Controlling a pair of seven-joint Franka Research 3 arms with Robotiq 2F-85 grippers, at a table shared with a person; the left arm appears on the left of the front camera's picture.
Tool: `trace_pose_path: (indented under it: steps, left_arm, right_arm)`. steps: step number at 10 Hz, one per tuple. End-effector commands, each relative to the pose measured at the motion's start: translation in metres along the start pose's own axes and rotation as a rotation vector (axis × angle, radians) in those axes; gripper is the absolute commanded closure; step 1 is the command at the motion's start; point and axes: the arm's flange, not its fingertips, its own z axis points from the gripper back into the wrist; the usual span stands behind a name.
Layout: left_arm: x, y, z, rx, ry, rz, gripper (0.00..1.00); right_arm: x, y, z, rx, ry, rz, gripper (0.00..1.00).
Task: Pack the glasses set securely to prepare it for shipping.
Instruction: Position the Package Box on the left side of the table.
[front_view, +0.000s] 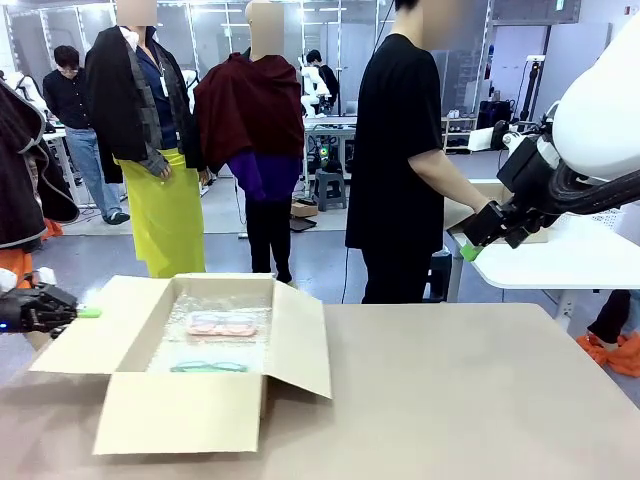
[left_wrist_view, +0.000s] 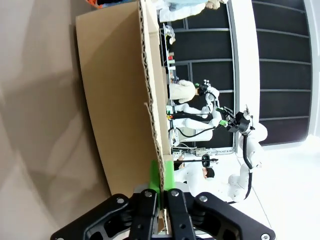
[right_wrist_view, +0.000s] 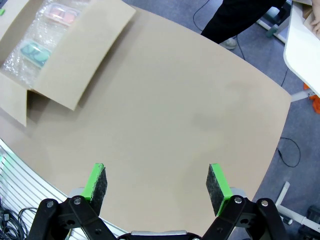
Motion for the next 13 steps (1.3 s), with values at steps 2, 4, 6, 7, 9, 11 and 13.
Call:
trace_pose_path:
  steps: [2, 4, 6, 7, 9, 11, 13]
  left_arm:
    - [0.012, 0.002, 0.059, -0.021, 0.012, 0.001, 0.97]
    - [0.016, 0.007, 0.100, -0.011, 0.001, 0.004, 0.97]
    - [0.014, 0.009, 0.131, 0.012, 0.023, 0.027, 0.97]
    - [0.013, 0.010, 0.145, 0.025, 0.000, 0.032, 0.97]
    - [0.007, 0.014, 0.158, 0.051, 0.027, 0.063, 0.97]
    - [0.007, 0.012, 0.152, 0.049, 0.003, 0.048, 0.97]
    - [0.003, 0.017, 0.155, 0.060, -0.016, 0.037, 0.97]
  right_arm:
    - [0.001, 0.002, 0.000, -0.013, 0.006, -0.002, 0.00]
    - [0.001, 0.002, 0.000, -0.013, 0.006, -0.002, 0.00]
    - [0.001, 0.002, 0.000, -0.013, 0.006, -0.002, 0.00]
    - [0.001, 0.002, 0.000, -0.013, 0.006, -0.002, 0.00]
    - [0.001, 0.002, 0.000, -0.013, 0.006, -0.002, 0.00]
    - [0.001, 0.002, 0.000, -0.013, 0.006, -0.002, 0.00]
    - [0.001, 0.002, 0.000, -0.013, 0.006, -0.002, 0.00]
